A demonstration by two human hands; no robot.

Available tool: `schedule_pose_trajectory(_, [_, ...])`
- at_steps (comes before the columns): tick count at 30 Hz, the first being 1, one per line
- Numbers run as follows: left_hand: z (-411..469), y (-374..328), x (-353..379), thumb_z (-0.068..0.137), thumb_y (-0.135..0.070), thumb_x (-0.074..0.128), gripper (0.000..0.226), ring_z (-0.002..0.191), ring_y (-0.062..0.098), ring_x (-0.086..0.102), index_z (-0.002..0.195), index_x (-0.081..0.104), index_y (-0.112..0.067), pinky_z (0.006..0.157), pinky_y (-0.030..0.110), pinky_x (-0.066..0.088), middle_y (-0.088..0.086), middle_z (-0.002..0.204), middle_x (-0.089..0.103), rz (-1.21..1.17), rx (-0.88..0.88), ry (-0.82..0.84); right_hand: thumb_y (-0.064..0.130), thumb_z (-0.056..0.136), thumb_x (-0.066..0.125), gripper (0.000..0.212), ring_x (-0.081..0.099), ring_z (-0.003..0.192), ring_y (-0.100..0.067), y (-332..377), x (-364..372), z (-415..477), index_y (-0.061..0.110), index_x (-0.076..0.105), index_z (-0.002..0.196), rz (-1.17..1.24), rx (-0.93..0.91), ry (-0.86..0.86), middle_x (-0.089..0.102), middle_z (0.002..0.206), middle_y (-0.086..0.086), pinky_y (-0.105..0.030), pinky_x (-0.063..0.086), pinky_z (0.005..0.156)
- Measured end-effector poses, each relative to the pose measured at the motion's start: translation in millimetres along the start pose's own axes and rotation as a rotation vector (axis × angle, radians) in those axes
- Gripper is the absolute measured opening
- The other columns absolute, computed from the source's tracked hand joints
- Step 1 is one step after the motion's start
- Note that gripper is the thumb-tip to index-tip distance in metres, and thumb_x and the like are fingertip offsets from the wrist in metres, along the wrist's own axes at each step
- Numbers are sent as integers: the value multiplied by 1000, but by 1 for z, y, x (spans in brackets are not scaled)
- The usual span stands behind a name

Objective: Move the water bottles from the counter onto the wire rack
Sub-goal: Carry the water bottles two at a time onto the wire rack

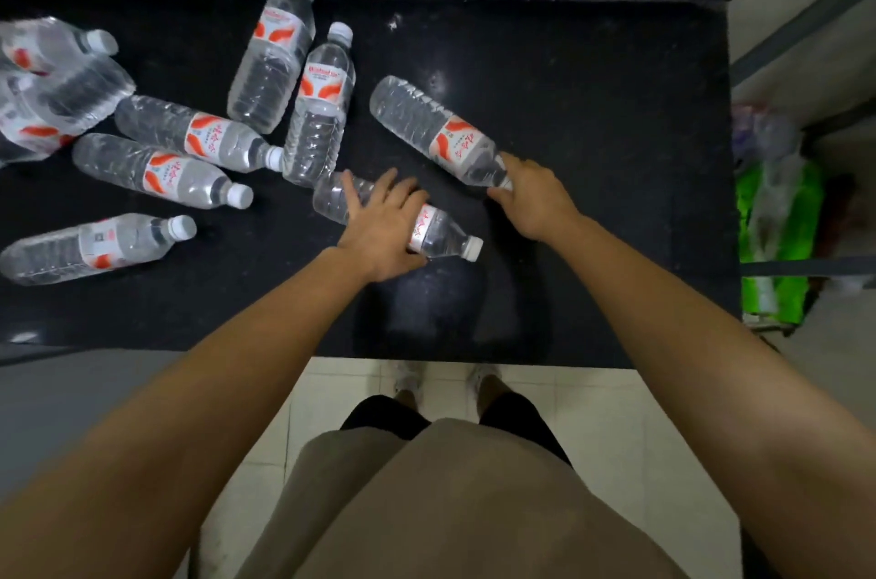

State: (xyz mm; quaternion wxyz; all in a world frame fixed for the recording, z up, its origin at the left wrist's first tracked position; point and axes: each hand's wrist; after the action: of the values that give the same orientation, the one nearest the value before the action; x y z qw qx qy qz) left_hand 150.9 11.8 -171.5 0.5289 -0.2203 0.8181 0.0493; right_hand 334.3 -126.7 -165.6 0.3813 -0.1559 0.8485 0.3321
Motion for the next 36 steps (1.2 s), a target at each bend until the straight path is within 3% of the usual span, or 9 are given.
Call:
schedule_pose_trajectory(4, [0,-6,-6,76,-41,81,74,134,28,48,142,50,-28,119,61,14,3,138,57,-31,91,-95,26,93,71,50,61,114,-32,-13,-49,-25,19,57,140,21,5,2,63,124,-14,-34,47,94])
schedule_pose_trajectory(8, [-6,-5,-24,68,-39,86,62,105,24,65,122,59,-25,97,42,47,1,114,67,-584,-48,-485,26,80,84,45,66,105,-17,1,-106,-45,17,71,122,153,-37,-200,71,116,-4,-24,50,91])
schedule_pose_trajectory(10, [-8,-7,-43,67,-35,89,61,94,13,64,115,53,-24,84,28,51,-5,106,66,-877,-220,-624,28,81,83,43,61,102,-10,17,-123,-49,19,71,121,140,-138,-267,67,115,2,-20,46,87])
schedule_pose_trajectory(13, [-10,-1,-57,69,-30,90,62,95,15,64,112,46,-16,87,31,53,-3,104,62,-1023,-346,-727,25,83,81,39,55,101,-6,33,-131,-47,21,70,120,105,-201,-282,59,113,8,-15,43,81])
schedule_pose_trajectory(17, [-18,2,-49,63,-42,88,66,102,19,63,111,46,-25,90,41,55,2,111,61,-1002,-333,-722,20,85,79,43,64,109,-12,33,-99,-35,27,63,124,576,-136,-347,66,121,5,-30,56,94])
schedule_pose_trajectory(22, [-35,-7,-33,59,-45,91,74,113,21,58,118,47,-38,101,41,50,4,121,57,-1030,-304,-724,41,100,59,45,58,120,-10,46,-47,-28,28,43,140,903,-94,-294,59,131,6,-39,48,107])
schedule_pose_trajectory(25, [-46,-11,-28,65,-37,92,75,117,16,54,124,46,-38,104,31,45,-1,125,52,-962,-211,-626,46,102,51,46,58,120,-16,55,-32,-34,23,39,141,854,-85,-410,57,132,0,-45,49,105])
schedule_pose_trajectory(30, [-54,5,-30,68,-44,83,89,128,13,53,144,39,-28,112,41,43,-3,137,54,-1016,-129,-458,51,102,45,44,61,116,-18,43,-25,-68,23,44,136,697,-165,-565,61,127,-1,-45,53,97])
schedule_pose_trajectory(36, [-61,14,-34,74,-43,80,85,128,13,55,147,39,-28,110,42,45,-8,137,58,-949,-83,-433,60,97,42,41,60,100,-14,19,-4,-96,28,45,123,486,-203,-431,59,111,5,-38,50,82])
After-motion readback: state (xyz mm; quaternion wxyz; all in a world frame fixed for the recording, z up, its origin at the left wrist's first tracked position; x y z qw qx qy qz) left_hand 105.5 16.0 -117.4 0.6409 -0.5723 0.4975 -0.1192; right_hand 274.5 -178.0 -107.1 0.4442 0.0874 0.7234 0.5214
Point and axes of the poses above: each hand's wrist, its own z-axis towards the middle knuckle, its own x-axis out of the palm, y = z × x
